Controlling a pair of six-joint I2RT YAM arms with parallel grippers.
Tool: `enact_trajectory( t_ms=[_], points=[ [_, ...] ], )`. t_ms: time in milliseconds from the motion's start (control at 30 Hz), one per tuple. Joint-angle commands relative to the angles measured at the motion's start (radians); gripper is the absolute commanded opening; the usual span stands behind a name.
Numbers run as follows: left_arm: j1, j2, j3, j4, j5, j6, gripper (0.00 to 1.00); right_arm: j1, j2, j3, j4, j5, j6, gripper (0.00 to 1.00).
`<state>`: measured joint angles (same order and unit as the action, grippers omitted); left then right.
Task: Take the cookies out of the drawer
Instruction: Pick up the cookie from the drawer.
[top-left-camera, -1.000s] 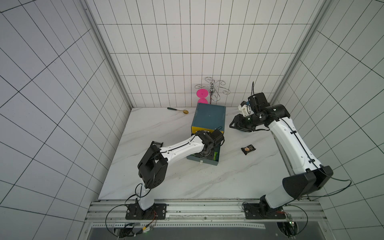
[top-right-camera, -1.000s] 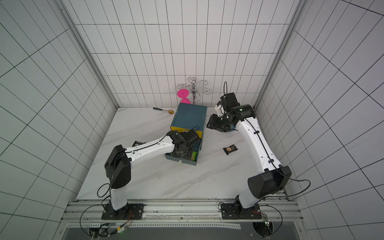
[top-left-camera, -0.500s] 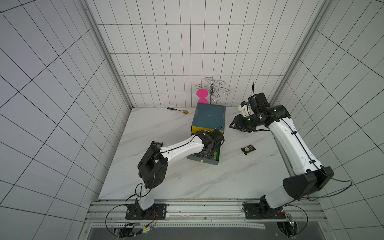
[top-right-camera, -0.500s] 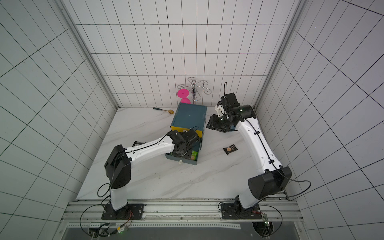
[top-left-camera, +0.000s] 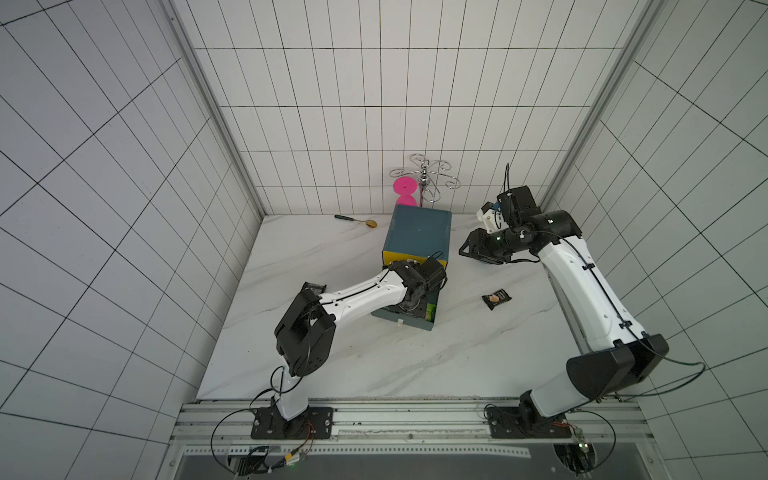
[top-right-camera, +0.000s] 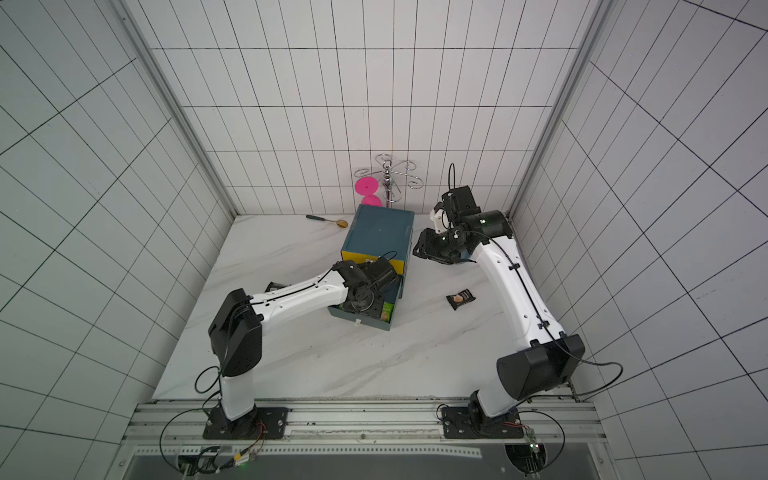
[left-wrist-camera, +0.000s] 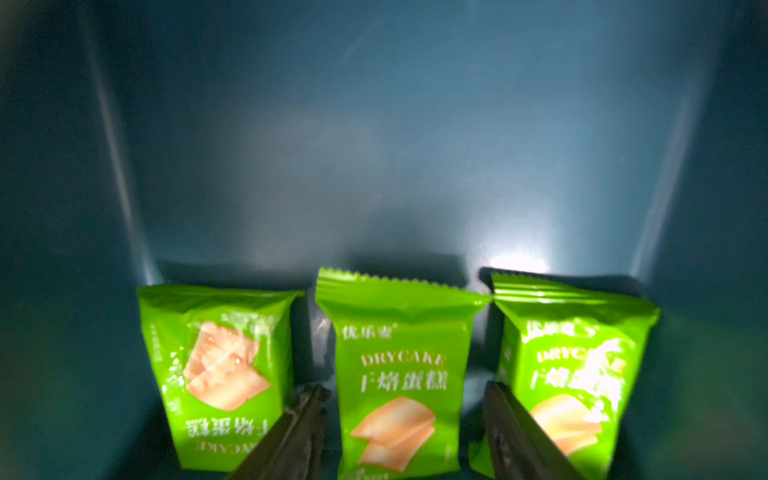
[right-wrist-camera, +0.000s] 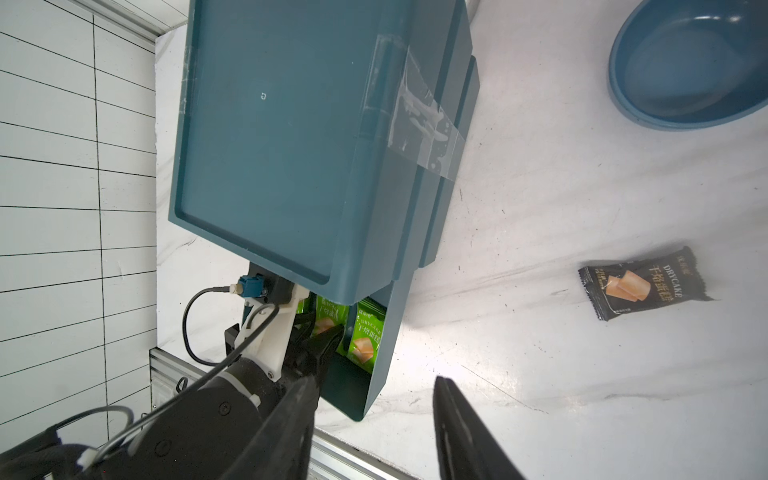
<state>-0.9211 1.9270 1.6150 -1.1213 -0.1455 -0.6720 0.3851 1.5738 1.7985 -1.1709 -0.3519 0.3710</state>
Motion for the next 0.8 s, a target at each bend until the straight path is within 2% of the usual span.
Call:
enact_trajectory(
  t_ms=[0,233,467,500,567,767],
  points=[
    [0.019,0.039,-0.027,0.038,0.005,-0.008,0.61,-0.011,-0.035,-0.033,0.007,-0.01,-0.009,0.5],
    [0.025,0.035,-0.035,0.043,0.005,0.0,0.46,-0.009,-0.036,-0.038,0.014,-0.015,-0.004,0.5],
    [0.031,0.014,-0.033,0.038,-0.012,0.009,0.39,-0.011,-0.045,-0.047,0.024,-0.014,0.002,0.49],
    [0.033,0.014,-0.032,0.037,-0.009,0.011,0.4,-0.009,-0.044,-0.047,0.024,-0.015,0.003,0.49],
    [0.034,0.021,-0.028,0.027,-0.013,0.011,0.52,-0.01,-0.044,-0.044,0.024,-0.02,0.003,0.49],
    [0.036,0.007,-0.037,0.02,-0.055,-0.001,0.7,-0.01,-0.049,-0.046,0.024,-0.022,0.003,0.49]
  ],
)
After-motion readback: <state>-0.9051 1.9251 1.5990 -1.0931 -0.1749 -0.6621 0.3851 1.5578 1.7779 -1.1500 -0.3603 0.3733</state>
